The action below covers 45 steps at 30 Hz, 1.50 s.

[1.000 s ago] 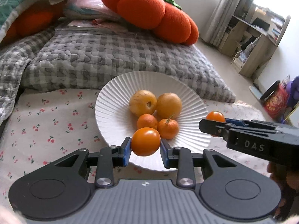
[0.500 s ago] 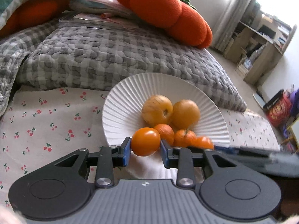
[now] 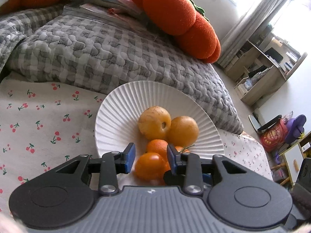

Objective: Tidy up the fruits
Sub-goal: 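Lower both tomatoes onto the plate beside the mandarins and open both grippers, then withdraw both open grippers back toward the remaining small tomatoes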

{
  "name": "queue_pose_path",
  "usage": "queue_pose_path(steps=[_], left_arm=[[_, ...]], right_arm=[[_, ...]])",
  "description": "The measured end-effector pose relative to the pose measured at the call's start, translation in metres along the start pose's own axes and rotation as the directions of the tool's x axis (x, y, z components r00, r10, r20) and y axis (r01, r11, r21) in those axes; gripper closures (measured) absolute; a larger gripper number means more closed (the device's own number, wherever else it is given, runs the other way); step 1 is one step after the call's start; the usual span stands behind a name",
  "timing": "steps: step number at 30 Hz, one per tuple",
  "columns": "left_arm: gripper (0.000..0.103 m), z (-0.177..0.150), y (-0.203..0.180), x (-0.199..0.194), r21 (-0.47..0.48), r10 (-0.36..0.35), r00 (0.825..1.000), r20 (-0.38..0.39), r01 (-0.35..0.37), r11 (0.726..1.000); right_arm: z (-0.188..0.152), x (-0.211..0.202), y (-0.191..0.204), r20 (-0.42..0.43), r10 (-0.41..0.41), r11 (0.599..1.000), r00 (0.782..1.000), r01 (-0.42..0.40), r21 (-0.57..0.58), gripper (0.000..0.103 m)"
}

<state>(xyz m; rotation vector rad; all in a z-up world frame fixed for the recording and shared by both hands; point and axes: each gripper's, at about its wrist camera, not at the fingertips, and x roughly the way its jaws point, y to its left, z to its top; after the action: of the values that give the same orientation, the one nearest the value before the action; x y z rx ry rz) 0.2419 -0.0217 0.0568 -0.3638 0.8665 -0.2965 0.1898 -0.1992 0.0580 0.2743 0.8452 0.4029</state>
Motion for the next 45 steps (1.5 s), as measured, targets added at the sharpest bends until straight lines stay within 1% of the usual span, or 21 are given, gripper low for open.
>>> queue_pose_path(steps=[6, 7, 9, 14, 18, 20, 22, 27, 29, 32, 33, 34, 35, 36, 37, 38, 39, 41, 42, 43, 45], left_arm=[[0.074, 0.003, 0.001, -0.008, -0.015, -0.002, 1.000, 0.005, 0.003, 1.000], [0.074, 0.004, 0.001, -0.010, -0.017, -0.005, 1.000, 0.008, 0.005, 1.000], [0.074, 0.004, 0.000, -0.013, -0.016, -0.005, 1.000, 0.010, 0.005, 1.000], [0.069, 0.003, -0.006, -0.018, 0.010, 0.024, 1.000, 0.008, -0.024, 1.000], [0.066, 0.001, -0.014, -0.023, 0.062, 0.067, 0.998, 0.016, -0.068, 0.996], [0.062, -0.002, -0.017, -0.027, 0.089, 0.095, 0.995, 0.030, -0.097, 0.991], [0.059, -0.006, -0.017, -0.030, 0.101, 0.128, 0.991, 0.046, -0.132, 0.986], [0.058, -0.013, -0.015, -0.040, 0.108, 0.183, 0.981, 0.066, -0.189, 0.976], [0.052, -0.014, -0.018, -0.048, 0.129, 0.214, 0.973, 0.086, -0.224, 0.966], [0.044, -0.017, -0.021, -0.059, 0.147, 0.242, 0.963, 0.116, -0.257, 0.955], [0.043, -0.018, -0.023, -0.063, 0.155, 0.252, 0.960, 0.125, -0.269, 0.950], [0.040, -0.018, -0.024, -0.065, 0.160, 0.259, 0.957, 0.130, -0.278, 0.947], [0.035, -0.020, -0.025, -0.068, 0.166, 0.269, 0.953, 0.137, -0.290, 0.943], [0.031, -0.021, -0.026, -0.071, 0.169, 0.280, 0.949, 0.143, -0.302, 0.938], [0.024, -0.023, -0.026, -0.073, 0.167, 0.286, 0.946, 0.151, -0.310, 0.936], [0.019, -0.024, -0.025, -0.076, 0.160, 0.287, 0.945, 0.159, -0.312, 0.937], [0.018, -0.026, -0.024, -0.079, 0.152, 0.283, 0.945, 0.166, -0.308, 0.939], [0.014, -0.028, -0.022, -0.083, 0.143, 0.279, 0.946, 0.165, -0.302, 0.942], [0.012, -0.028, -0.021, -0.086, 0.139, 0.279, 0.946, 0.166, -0.303, 0.943], [0.007, -0.029, -0.021, -0.088, 0.136, 0.285, 0.943, 0.172, -0.309, 0.941], [0.007, -0.031, -0.022, -0.093, 0.131, 0.298, 0.937, 0.184, -0.323, 0.937]], right_arm=[[0.007, -0.012, -0.006, 0.041, -0.028, 1.000, 0.999, 0.028, 0.002, 0.071], [0.008, -0.014, -0.006, 0.048, -0.036, 0.999, 0.998, 0.036, 0.000, 0.071], [0.008, -0.016, -0.008, 0.059, -0.058, 0.998, 0.997, 0.058, -0.001, 0.065], [0.008, -0.018, -0.008, 0.061, -0.072, 0.997, 0.996, 0.072, -0.009, 0.064], [0.006, -0.021, -0.003, 0.064, -0.080, 0.995, 0.995, 0.084, -0.048, 0.063], [0.005, -0.023, 0.001, 0.063, -0.085, 0.994, 0.994, 0.089, -0.067, 0.055], [0.003, -0.025, 0.004, 0.063, -0.093, 0.992, 0.994, 0.098, -0.084, 0.049], [-0.001, -0.032, 0.009, 0.060, -0.105, 0.987, 0.993, 0.112, -0.116, 0.042], [-0.002, -0.036, 0.011, 0.074, -0.119, 0.982, 0.990, 0.129, -0.138, 0.035], [-0.001, -0.042, 0.011, 0.090, -0.139, 0.977, 0.986, 0.152, -0.150, 0.031], [-0.001, -0.044, 0.010, 0.091, -0.143, 0.977, 0.986, 0.155, -0.145, 0.030], [-0.001, -0.045, 0.009, 0.091, -0.148, 0.977, 0.985, 0.160, -0.139, 0.026], [-0.001, -0.045, 0.008, 0.088, -0.153, 0.977, 0.984, 0.164, -0.136, 0.020], [-0.001, -0.044, 0.008, 0.083, -0.155, 0.977, 0.984, 0.166, -0.137, 0.018], [-0.002, -0.044, 0.009, 0.079, -0.157, 0.976, 0.984, 0.167, -0.142, 0.016], [-0.003, -0.044, 0.010, 0.075, -0.159, 0.974, 0.985, 0.168, -0.150, 0.015], [-0.004, -0.043, 0.011, 0.072, -0.162, 0.972, 0.984, 0.171, -0.159, 0.014], [-0.006, -0.043, 0.013, 0.071, -0.176, 0.967, 0.982, 0.186, -0.174, 0.005], [-0.007, -0.043, 0.014, 0.074, -0.187, 0.964, 0.980, 0.197, -0.176, 0.002], [-0.008, -0.043, 0.014, 0.076, -0.200, 0.961, 0.977, 0.211, -0.177, 0.001], [-0.008, -0.043, 0.014, 0.074, -0.212, 0.958, 0.974, 0.222, -0.182, 0.000]])
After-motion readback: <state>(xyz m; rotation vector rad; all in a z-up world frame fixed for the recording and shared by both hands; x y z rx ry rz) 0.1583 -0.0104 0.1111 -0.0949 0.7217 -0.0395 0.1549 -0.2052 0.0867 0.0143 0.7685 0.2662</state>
